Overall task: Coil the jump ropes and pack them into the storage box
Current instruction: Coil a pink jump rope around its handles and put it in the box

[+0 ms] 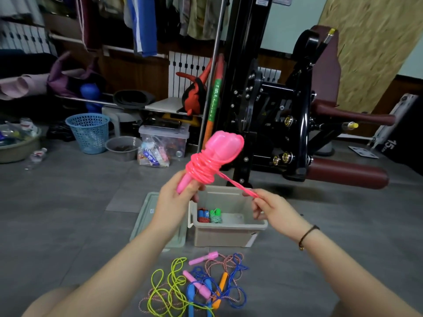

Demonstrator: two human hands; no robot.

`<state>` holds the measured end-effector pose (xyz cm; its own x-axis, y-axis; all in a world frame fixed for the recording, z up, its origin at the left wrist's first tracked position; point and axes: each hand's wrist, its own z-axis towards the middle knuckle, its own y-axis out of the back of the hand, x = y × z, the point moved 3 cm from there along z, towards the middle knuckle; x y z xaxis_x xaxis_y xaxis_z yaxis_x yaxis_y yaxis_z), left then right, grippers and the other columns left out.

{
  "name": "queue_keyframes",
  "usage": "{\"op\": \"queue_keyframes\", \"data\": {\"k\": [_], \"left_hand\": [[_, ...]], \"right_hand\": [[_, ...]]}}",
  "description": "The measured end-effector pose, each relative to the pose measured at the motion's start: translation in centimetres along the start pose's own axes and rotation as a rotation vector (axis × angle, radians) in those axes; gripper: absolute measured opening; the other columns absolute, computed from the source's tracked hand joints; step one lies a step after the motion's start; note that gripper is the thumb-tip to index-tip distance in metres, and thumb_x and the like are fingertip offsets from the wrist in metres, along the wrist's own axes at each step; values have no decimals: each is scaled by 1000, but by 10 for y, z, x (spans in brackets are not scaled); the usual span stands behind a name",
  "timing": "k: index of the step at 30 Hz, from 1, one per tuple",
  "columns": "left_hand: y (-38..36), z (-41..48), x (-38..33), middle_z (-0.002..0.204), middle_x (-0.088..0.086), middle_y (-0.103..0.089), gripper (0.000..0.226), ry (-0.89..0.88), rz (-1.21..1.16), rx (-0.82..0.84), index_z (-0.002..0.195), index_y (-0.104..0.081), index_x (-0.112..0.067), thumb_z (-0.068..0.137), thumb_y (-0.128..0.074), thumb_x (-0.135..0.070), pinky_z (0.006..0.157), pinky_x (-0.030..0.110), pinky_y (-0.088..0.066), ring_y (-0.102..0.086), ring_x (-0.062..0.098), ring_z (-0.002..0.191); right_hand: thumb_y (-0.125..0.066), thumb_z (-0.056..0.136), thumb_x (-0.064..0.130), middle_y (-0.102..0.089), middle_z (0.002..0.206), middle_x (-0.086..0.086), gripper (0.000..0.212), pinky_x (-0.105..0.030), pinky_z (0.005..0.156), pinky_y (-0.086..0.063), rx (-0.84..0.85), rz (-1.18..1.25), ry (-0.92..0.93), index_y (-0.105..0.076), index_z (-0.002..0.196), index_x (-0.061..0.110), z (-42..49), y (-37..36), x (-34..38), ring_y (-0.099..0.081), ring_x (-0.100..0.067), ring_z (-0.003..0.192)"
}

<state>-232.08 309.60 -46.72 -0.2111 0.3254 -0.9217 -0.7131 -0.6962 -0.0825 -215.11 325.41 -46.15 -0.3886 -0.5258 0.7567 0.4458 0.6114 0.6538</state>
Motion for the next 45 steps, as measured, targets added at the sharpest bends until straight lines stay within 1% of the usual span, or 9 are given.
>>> {"op": "queue_keyframes", "data": {"k": [5, 11, 21, 25, 28, 34, 36, 39, 45], "left_hand": [[5, 8, 8, 61, -7, -62, 12, 94, -78, -155, 85, -62, -12, 94, -54, -8, 57, 21, -45, -47, 6, 53], [-1, 6, 8, 60, -11, -60, 11, 83, 21, -91, 86, -63, -18, 93, -55, -16, 61, 19, -45, -49, 10, 58], [-6, 9, 16, 60, -8, -59, 12, 120, 39, -126, 88, -64, -10, 93, -56, -17, 62, 20, -45, -50, 13, 59], [0, 13, 23, 67, -3, -62, 11, 171, -2, -223, 85, -64, -14, 93, -56, -14, 60, 25, -45, -47, 12, 55], [1, 15, 30, 66, 0, -61, 10, 206, 33, -206, 84, -64, -13, 92, -57, -14, 55, 22, -42, -45, 11, 52], [2, 19, 50, 63, -1, -62, 15, 272, 244, -129, 76, -62, -15, 90, -58, -13, 57, 30, -40, -45, 14, 48], [-3, 17, 55, 68, 1, -65, 13, 281, 322, -69, 77, -63, -18, 89, -59, -17, 60, 31, -42, -48, 15, 50], [-17, 11, 54, 72, 0, -67, 7, 212, 513, 52, 84, -64, -19, 89, -62, -24, 60, 27, -40, -57, 16, 63], [-45, -12, 45, 84, -7, -65, 19, 7, 666, 406, 106, -66, -22, 87, -65, -21, 65, 17, -37, -58, 12, 78]], "right_hand": [[-31, 101, 9, -64, 111, 0, 34, -32, 86, -55, 97, 311, -22, -48, 116, 35, -28, -30, 19, -67, -17, 95], [-45, 95, 3, -71, 79, -8, 16, -29, 62, -58, 22, 845, -215, -53, 108, -4, -41, -30, 14, -71, -31, 85], [-75, 66, 33, -74, 91, -2, 39, -21, 50, -53, -168, 1327, -411, -67, 98, 12, -62, -39, 1, -69, -15, 64], [-92, 27, 52, -71, 96, -9, 69, -33, 67, -49, -85, 1305, -274, -68, 78, 12, -75, -55, 0, -62, -19, 71], [-88, 27, 58, -67, 86, -6, 56, -33, 69, -42, -76, 1243, -165, -63, 55, 17, -87, -58, 11, -51, -17, 67], [-59, 64, 63, -54, 100, 21, 24, -11, 86, -33, -233, 54, 246, -63, 69, 40, -109, -36, 43, -47, -1, 97], [-57, 66, 60, -42, 107, 27, 21, -11, 90, -27, -258, -109, 306, -62, 68, 39, -112, -26, 55, -37, 2, 102], [-56, 66, 72, -37, 128, 34, 35, -27, 102, -24, -166, -101, 367, -69, 77, 42, -111, -6, 76, -30, 1, 122], [-59, 73, 44, -16, 151, 32, 34, -38, 117, -6, -105, 107, 443, -68, 106, 44, -79, 40, 104, -7, 4, 142]]}}
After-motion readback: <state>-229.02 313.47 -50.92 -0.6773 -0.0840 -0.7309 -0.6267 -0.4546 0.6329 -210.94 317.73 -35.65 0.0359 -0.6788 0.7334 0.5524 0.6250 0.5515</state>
